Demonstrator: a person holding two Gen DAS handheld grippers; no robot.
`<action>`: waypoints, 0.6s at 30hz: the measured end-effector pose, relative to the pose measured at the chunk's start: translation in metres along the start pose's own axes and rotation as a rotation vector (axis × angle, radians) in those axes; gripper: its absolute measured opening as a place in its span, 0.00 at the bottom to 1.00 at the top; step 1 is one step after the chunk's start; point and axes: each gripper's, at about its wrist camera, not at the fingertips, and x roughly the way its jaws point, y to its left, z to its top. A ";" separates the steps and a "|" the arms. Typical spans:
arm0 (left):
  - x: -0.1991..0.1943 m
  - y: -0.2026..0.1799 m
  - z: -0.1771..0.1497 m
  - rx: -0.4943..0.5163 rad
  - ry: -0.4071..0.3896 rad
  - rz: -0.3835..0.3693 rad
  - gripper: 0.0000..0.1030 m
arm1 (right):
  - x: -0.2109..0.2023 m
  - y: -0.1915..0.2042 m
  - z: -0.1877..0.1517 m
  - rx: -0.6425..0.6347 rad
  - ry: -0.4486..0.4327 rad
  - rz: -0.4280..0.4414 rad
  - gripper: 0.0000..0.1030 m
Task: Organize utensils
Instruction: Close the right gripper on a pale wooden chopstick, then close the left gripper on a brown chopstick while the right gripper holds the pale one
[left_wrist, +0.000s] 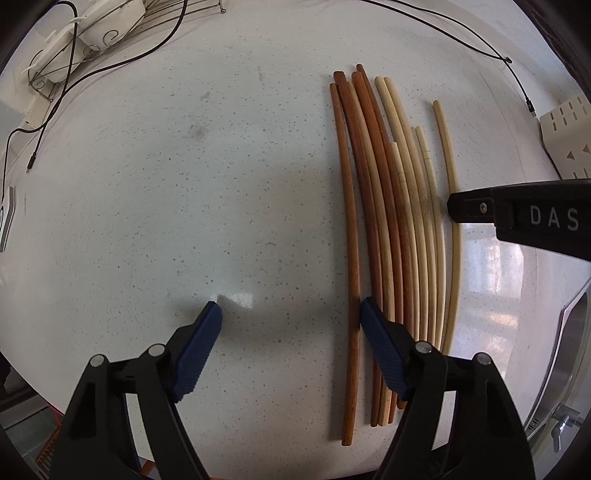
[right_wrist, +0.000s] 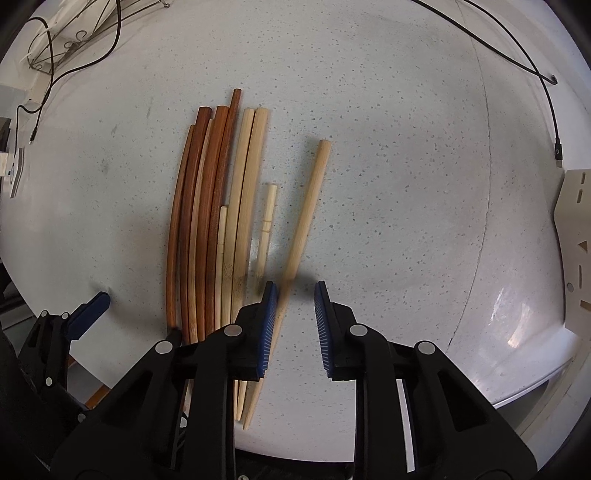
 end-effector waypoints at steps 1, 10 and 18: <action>0.000 -0.001 0.001 0.006 0.006 -0.001 0.68 | -0.002 0.001 0.004 -0.006 0.000 0.004 0.14; -0.005 -0.021 0.006 0.047 0.049 -0.002 0.45 | -0.003 -0.003 0.000 -0.016 -0.005 0.020 0.09; -0.005 -0.015 0.006 0.049 0.055 -0.013 0.37 | -0.006 -0.005 0.000 -0.038 -0.004 0.031 0.06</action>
